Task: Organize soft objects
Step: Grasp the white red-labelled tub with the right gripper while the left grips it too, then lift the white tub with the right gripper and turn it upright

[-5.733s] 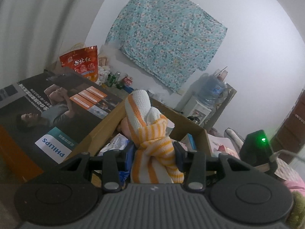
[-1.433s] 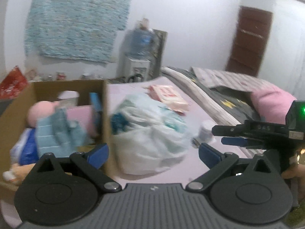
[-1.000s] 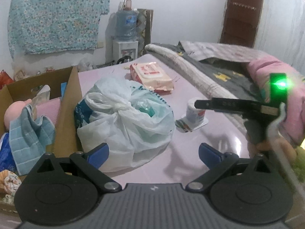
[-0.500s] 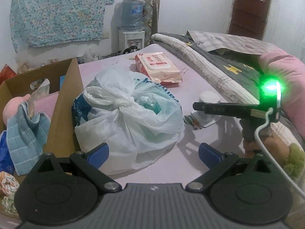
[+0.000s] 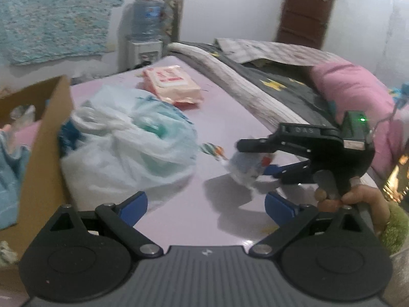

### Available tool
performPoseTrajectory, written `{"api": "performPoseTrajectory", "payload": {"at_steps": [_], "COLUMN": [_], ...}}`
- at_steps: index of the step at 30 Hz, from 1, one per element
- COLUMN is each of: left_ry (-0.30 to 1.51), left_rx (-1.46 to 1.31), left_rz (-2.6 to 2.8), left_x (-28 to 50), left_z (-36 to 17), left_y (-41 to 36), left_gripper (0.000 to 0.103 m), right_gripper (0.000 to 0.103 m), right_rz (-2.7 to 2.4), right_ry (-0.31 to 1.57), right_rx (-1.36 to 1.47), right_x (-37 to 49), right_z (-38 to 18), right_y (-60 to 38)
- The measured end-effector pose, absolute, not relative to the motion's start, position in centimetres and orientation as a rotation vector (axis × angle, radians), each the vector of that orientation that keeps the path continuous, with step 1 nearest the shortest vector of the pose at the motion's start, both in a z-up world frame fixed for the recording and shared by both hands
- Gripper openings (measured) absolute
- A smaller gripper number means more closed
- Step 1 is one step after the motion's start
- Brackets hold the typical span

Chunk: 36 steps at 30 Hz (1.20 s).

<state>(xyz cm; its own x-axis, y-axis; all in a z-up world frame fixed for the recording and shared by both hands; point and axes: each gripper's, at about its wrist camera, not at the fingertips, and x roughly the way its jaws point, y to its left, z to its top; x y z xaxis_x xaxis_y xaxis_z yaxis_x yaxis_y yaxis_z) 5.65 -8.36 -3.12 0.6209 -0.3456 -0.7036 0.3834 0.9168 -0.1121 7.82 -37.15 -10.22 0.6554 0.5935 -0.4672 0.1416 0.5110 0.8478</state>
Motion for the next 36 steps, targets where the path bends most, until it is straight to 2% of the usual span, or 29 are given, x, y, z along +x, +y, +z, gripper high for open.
{"api": "performPoseTrajectory", "payload": {"at_steps": [4,9,14,18,26,28,36], "left_ry": [0.807,0.846,0.875,0.877,0.902,0.908,0.907], "left_rx": [0.064,0.072,0.026,0.03,0.04,0.04,0.066], "left_rz": [-0.466,-0.46,-0.46,-0.476,-0.435,-0.433,-0.438], "left_x": [5.3,5.9,6.1,5.6,6.1,6.3,6.4], "left_z": [-4.3,-5.9,-7.0,-7.3,-8.0,-8.1,-8.3], "left_y": [-9.7,-10.6,-10.3,-10.4,-10.3,-10.2,-10.5], "left_gripper": [0.089,0.065,0.053,0.03,0.025,0.025,0.029], "right_gripper": [0.058,0.058,0.058,0.058,0.06,0.067,0.068], "right_rz": [0.361,0.415,0.441,0.441,0.387,0.372,0.235], "right_ry": [0.886,0.907,0.922,0.923,0.968,0.948,0.844], "right_rx": [1.119,1.247,1.348,1.367,1.17,1.125,0.932], "right_x": [6.2,4.8,4.1,4.6,5.6,5.3,3.3], "right_z": [-11.1,-12.2,-13.0,-13.2,-11.5,-10.7,-7.9], "right_y": [-35.7,-33.7,-32.3,-31.7,-30.7,-31.2,-34.2]}}
